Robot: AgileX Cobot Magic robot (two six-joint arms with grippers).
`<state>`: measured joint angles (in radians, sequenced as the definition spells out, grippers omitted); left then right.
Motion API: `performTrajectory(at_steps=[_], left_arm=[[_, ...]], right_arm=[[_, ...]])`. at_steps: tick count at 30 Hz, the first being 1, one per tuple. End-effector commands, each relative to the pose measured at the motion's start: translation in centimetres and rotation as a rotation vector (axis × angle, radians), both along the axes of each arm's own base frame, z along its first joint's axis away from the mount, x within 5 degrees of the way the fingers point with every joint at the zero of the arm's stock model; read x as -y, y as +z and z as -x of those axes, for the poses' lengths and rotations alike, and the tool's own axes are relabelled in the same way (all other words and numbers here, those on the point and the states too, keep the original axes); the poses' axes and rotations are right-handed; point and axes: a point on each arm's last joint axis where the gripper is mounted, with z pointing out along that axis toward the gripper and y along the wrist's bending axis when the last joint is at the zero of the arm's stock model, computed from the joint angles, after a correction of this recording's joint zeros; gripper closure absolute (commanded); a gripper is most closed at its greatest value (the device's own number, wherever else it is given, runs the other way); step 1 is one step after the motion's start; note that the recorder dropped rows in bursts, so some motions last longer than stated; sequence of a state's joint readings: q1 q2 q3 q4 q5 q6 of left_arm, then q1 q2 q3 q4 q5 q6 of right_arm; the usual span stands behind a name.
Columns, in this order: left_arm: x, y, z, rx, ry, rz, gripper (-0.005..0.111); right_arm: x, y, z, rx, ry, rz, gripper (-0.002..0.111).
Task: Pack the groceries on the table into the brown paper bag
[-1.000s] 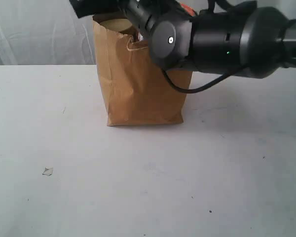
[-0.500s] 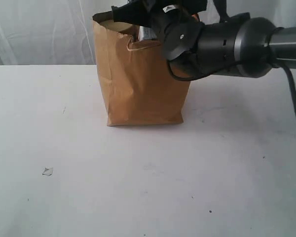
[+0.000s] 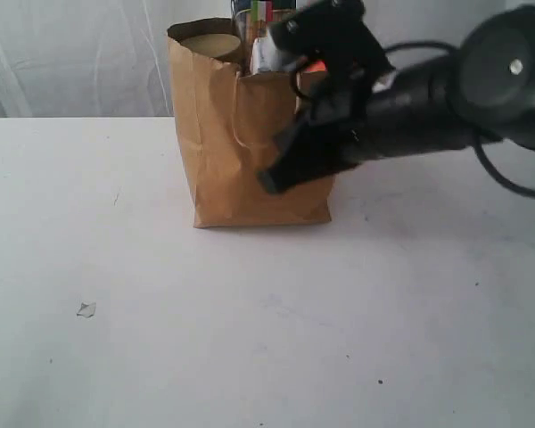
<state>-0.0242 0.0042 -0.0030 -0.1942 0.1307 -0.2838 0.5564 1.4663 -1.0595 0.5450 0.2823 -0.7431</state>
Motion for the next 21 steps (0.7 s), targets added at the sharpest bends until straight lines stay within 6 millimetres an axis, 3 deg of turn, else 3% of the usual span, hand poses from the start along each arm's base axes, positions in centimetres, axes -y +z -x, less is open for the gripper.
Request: performTrajectory(at_steps=[1,6,7,8,9,11,13,14,15,16,17,18,21], left_arm=[[0.0,-0.1,0.0,0.002,0.002,0.013,0.107],[0.0,-0.1,0.0,0.002,0.002,0.013,0.107],[0.0,-0.1,0.0,0.002,0.002,0.013,0.107],[0.0,-0.1,0.0,0.002,0.002,0.013,0.107],[0.0,-0.1,0.0,0.002,0.002,0.013,0.107],[0.0,-0.1,0.0,0.002,0.002,0.013,0.107],[0.0,-0.1,0.0,0.002,0.002,0.013,0.107],[0.0,-0.1,0.0,0.002,0.002,0.013,0.107],[0.0,-0.1,0.0,0.002,0.002,0.013,0.107],[0.0,-0.1,0.0,0.002,0.002,0.013,0.107],[0.0,-0.1,0.0,0.002,0.002,0.013,0.107],[0.0,-0.1,0.0,0.002,0.002,0.013,0.107],[0.0,-0.1,0.0,0.002,0.002,0.013,0.107]], right_arm=[[4.9,-1.3,0.7,-0.003,-0.150,0.132,0.108],[11.7,-0.4,0.1,0.077,-0.378,0.250,0.108],[14.5,-0.5,-0.6,0.057,-0.500,0.241,0.108],[15.9,-0.8,-0.9,0.031,-0.573,0.216,0.108],[18.8,-1.2,-1.3,-0.034,-0.757,0.104,0.108],[22.0,-0.9,-1.3,-0.055,-0.977,-0.093,0.108],[23.8,0.8,-0.5,0.062,-1.044,-0.212,0.108],[24.0,1.6,0.1,0.118,-1.042,-0.238,0.108],[23.9,3.5,1.9,0.239,-1.017,-0.276,0.108],[23.2,5.7,4.5,0.383,-0.968,-0.294,0.108],[22.8,6.8,5.9,0.465,-0.938,-0.304,0.108],[22.1,8.3,8.7,0.591,-0.898,-0.326,0.108],[21.2,9.4,13.3,0.693,-0.890,-0.344,0.108]])
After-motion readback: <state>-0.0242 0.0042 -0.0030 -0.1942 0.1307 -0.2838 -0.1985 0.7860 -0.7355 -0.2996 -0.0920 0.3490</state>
